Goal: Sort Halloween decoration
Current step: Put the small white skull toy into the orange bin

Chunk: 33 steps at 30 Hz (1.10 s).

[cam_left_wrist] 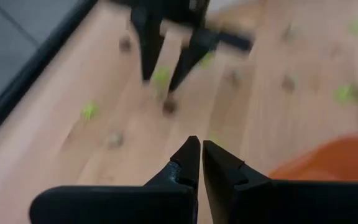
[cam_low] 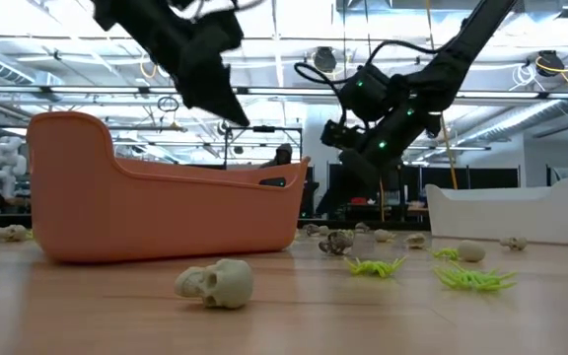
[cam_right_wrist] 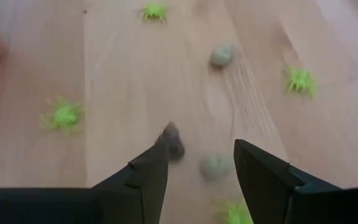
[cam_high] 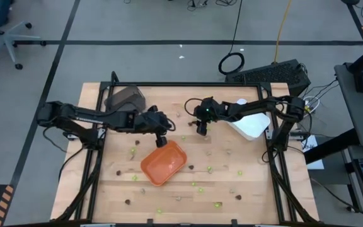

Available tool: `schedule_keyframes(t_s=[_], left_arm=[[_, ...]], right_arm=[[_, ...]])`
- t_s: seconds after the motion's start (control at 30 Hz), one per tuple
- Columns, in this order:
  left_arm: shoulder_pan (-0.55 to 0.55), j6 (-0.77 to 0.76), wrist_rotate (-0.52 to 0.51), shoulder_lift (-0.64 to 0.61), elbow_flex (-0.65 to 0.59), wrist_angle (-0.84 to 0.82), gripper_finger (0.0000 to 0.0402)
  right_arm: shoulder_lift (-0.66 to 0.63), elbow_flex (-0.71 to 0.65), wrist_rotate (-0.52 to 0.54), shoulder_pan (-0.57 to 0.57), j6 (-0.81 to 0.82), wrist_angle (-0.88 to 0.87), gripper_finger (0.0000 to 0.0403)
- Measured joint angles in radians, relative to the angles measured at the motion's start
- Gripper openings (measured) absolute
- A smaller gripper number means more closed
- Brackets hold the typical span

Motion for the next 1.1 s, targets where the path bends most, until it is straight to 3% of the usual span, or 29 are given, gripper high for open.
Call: schedule_keyframes(t_s=[0.43, 0.73, 1.1], left_arm=[[-0.038, 0.007, -0.017, -0.015, -0.031, 0.091, 0.0022], [-0.051, 0.008, -0.024, -0.016, -0.03, 0.111, 0.0022], [-0.051, 0.007, -0.024, -0.015, -0.03, 0.112, 0.0022]], right_arm=[[0.067, 0.056, -0.016, -0.035, -0.009, -0.063, 0.0171], [0.071, 0.066, -0.049, -0.038, -0.037, -0.079, 0.0211], [0.13, 0.068, -0.049, -0.041, -0.03, -0.055, 0.0181]])
